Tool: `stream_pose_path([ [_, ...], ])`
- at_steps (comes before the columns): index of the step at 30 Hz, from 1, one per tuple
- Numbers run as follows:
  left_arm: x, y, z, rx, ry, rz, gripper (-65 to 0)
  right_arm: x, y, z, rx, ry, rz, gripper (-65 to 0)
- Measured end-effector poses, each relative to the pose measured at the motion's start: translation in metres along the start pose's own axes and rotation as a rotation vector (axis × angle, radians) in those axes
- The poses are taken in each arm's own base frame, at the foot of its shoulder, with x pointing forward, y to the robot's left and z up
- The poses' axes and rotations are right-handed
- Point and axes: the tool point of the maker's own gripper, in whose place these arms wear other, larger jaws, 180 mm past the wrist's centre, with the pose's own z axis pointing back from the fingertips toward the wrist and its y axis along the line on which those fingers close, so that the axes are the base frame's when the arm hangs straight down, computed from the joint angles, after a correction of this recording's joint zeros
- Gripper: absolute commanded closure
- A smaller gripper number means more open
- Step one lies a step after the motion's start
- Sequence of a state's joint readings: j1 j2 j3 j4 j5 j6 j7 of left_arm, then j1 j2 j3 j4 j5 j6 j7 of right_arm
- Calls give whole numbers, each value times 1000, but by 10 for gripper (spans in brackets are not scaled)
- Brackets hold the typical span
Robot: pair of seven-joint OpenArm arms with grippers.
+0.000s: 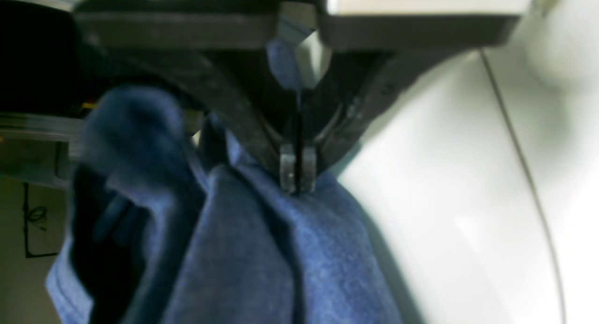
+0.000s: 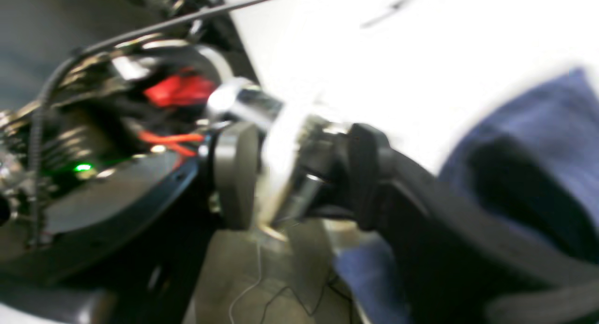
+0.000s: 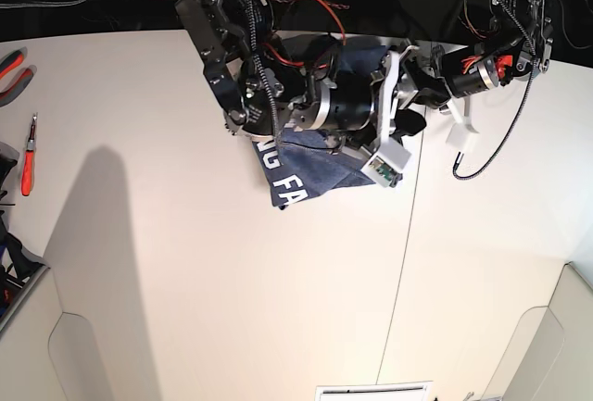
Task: Layout the t-shirt on the table in an organized manner, then fold the t-shirt properly
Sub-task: 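Lift the folded shirt end with the right gripper and fold it over, then press and tuck the folded shirt edges with both grippers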
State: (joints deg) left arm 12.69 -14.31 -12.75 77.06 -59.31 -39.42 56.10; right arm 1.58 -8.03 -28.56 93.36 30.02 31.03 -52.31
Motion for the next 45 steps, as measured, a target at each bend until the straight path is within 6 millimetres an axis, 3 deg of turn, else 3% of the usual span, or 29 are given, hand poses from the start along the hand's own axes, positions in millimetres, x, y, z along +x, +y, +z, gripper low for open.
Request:
stream_pose_path([
  [4,3,-3,0,-18,-18,13,0,11,12,-5,34,-42,38,-310],
  [6,5,-5,0,-27,-26,19,0,19,7,-4,23,-44,71,-310],
  [9,10,-3,4,-25,-45,22,0,40,-15,10,-80,-59,158,-310],
  [13,42,6,29,-2,-173,37,0,77,-34,43,-173,-175,186,-310],
  [17,79,6,64,-6,-323,36,0,87,-65,74,-277,-230,129,-309],
  [19,85,-10,73,-76,-323,38,0,82,-85,89,-342,-237,69,-261],
  [21,84,-33,73,-175,-295,29,0,75,-111,108,-443,-257,-25,-123],
  [22,80,-39,70,-192,-268,16,0,71,-123,118,-491,-267,-78,-23],
  [23,74,-42,64,-196,-230,8,0,67,-134,128,-531,-280,-121,0],
  [27,53,-59,42,-248,-128,-4,0,49,-165,164,-651,-326,-244,0],
  [30,35,-79,23,-310,-48,-14,0,35,-177,182,-702,-345,-307,0],
  [36,13,-115,-12,-393,19,-28,0,3,-179,184,-719,-317,-386,0],
  [41,7,-95,-40,-210,56,-179,0,-11,-176,177,-707,-287,-417,0],
  [45,-3,-56,-40,-3,132,-219,0,-11,-176,177,-709,-289,-415,0],
])
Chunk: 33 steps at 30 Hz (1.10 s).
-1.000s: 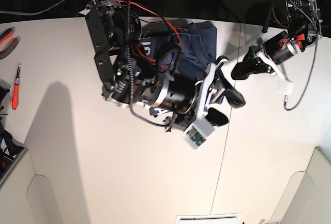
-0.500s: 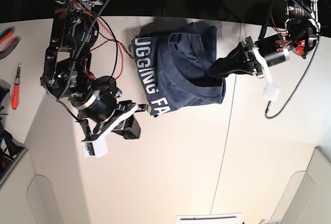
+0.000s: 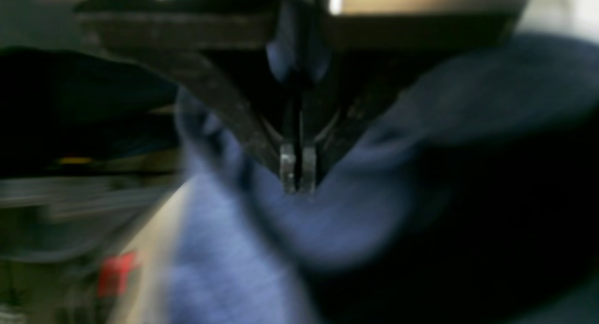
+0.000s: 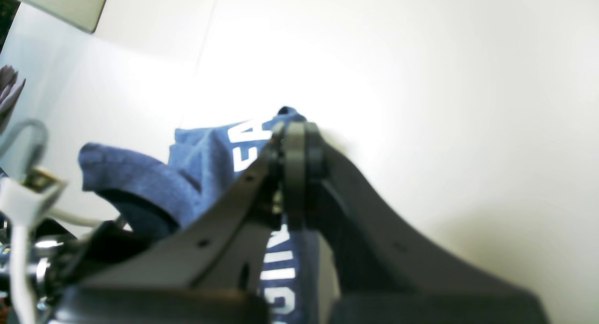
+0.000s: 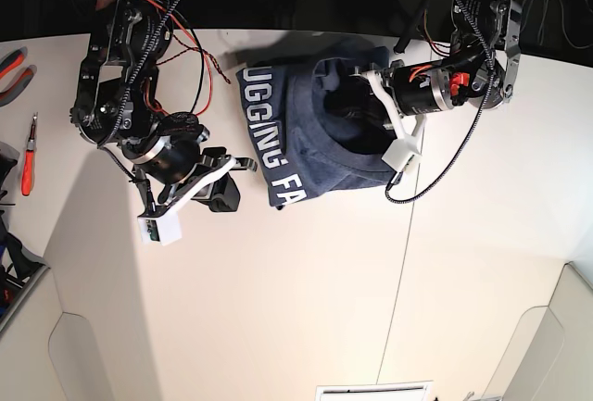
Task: Layout the t-shirt on the table in an organized manner, then fold the t-shirt properly
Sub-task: 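Press and tuck the folded shirt edges with both grippers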
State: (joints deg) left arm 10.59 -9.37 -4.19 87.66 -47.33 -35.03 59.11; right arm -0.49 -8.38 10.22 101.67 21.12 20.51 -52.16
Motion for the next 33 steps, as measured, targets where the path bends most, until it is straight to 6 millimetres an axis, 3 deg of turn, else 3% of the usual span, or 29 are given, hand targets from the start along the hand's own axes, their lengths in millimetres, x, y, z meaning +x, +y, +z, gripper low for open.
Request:
stream_pose_path([
  [7,6,34,25,107,-17,0,0,0,0,0,0,0,1,0],
  [15,41,56,57,189,-172,-4,0,-1,0,0,0,3,0,0],
  [21,74,84,69,360,-307,-9,0,0,4,0,21,0,17,0],
  [24,101,98,77,454,-338,-43,0,0,19,2,112,1,24,0],
  [28,130,101,86,484,-394,-53,0,-5,40,5,232,25,38,0],
  [30,136,102,89,485,-402,-54,0,-5,42,6,239,22,36,0],
  [33,125,101,86,459,-335,-21,0,-4,42,6,240,21,37,0],
])
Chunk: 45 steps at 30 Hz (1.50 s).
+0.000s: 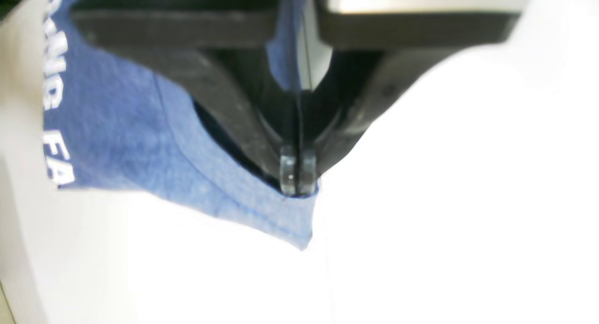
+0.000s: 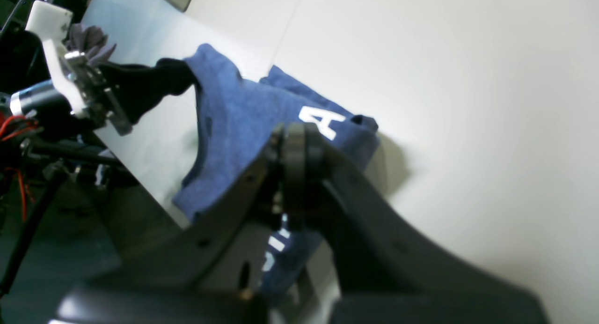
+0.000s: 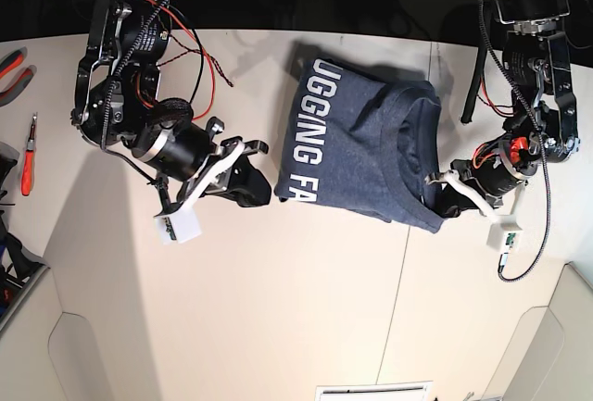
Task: Layout the t-shirt on the table in an organized manner, then fold the t-shirt properly
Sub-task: 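Press and tuck the folded shirt edges with both grippers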
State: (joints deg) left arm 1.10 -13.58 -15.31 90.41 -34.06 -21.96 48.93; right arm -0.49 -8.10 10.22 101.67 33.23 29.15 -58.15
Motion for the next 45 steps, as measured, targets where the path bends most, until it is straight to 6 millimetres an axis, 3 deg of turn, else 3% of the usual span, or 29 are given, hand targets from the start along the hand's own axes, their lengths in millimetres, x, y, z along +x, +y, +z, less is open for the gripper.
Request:
stream_pose_path([
  [3,-25,-10,5,-86,144,-131,0,0,0,0,0,0,0,0],
  [5,-26,-7,8,-86,163,-154,0,0,1,0,3,-2,-1,0],
  [6,-24,-1,10,-76,168,-166,-35,1,1,0,6,-3,-3,0],
  [9,-15,20,20,-32,176,-210,-230,1,5,-1,20,-5,-3,0],
  [10,-13,25,23,-22,180,-220,-255,1,8,-2,31,-2,1,0],
  [13,-15,17,35,-131,209,-222,-256,-6,27,-11,79,39,37,0],
  [16,-36,-15,52,-340,255,-166,-256,-18,52,-21,138,98,95,0],
  [19,-68,-19,62,-375,347,-128,-256,-34,63,-31,131,168,179,0],
  [24,-83,-13,70,-364,383,-114,-256,-63,65,-50,138,236,157,0],
  [30,-87,-5,70,-324,389,-139,-256,-104,43,-65,99,324,81,0],
  [33,-93,-9,69,-339,417,-162,-256,-107,42,-66,100,333,74,0],
  [38,-124,-22,64,-363,532,-275,-256,-98,42,-68,100,319,90,0],
  [45,-142,-4,68,-322,625,-466,-257,-92,41,-70,99,310,97,0],
])
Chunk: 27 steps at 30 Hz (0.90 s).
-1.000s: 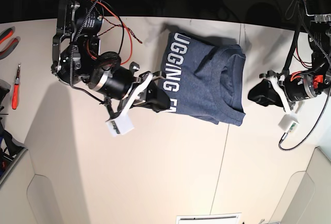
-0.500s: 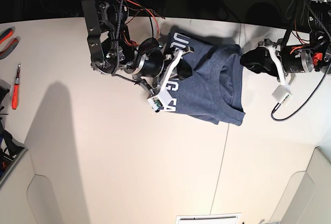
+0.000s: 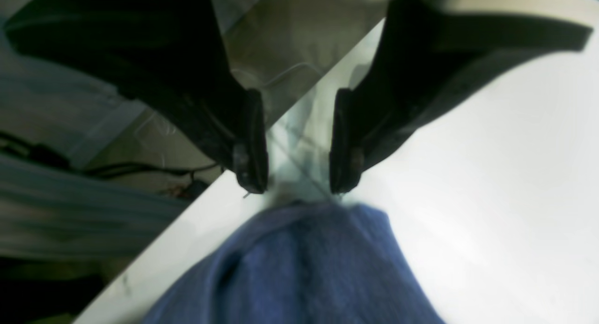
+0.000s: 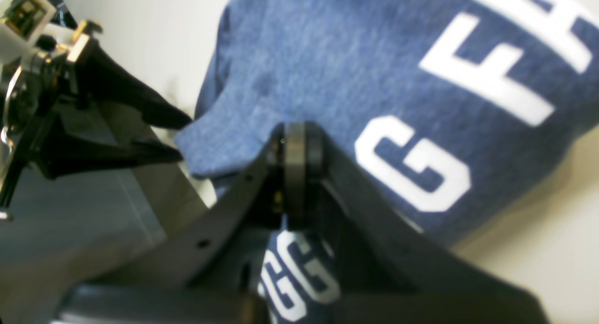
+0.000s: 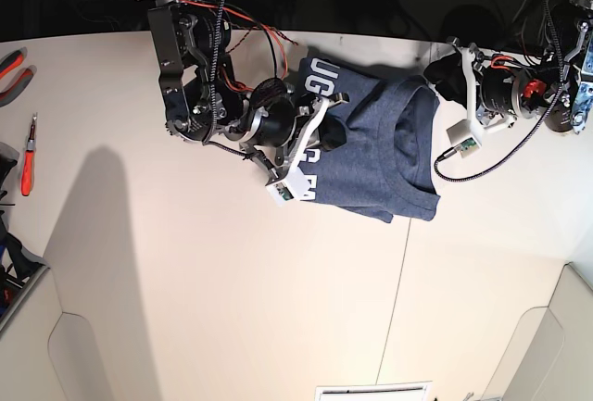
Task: Layout the t-shirt on the table in an organized manner, then fold the t-shirt properly
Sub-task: 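Press and tuck the folded shirt edges with both grippers, then grasp the folded shirt with the right gripper and withdraw the left gripper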
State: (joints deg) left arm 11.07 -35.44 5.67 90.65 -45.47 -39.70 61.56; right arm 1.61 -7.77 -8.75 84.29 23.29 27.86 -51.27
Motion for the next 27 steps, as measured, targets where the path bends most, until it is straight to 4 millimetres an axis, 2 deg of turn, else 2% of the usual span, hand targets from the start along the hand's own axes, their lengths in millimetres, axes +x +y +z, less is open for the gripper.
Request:
stream_pose_path([
  [5,9,-4,3,-1,-23,-26,-330,0,0,0,-1,0,0,0],
  [9,35,-18,13,-13,-92,-92,-335,0,0,0,0,0,0,0],
  [13,49,-28,19,-25,-133,-130,-335,0,0,0,0,0,1,0],
  [27,51,-32,16,-41,-144,-116,-329,0,0,0,0,0,0,0],
])
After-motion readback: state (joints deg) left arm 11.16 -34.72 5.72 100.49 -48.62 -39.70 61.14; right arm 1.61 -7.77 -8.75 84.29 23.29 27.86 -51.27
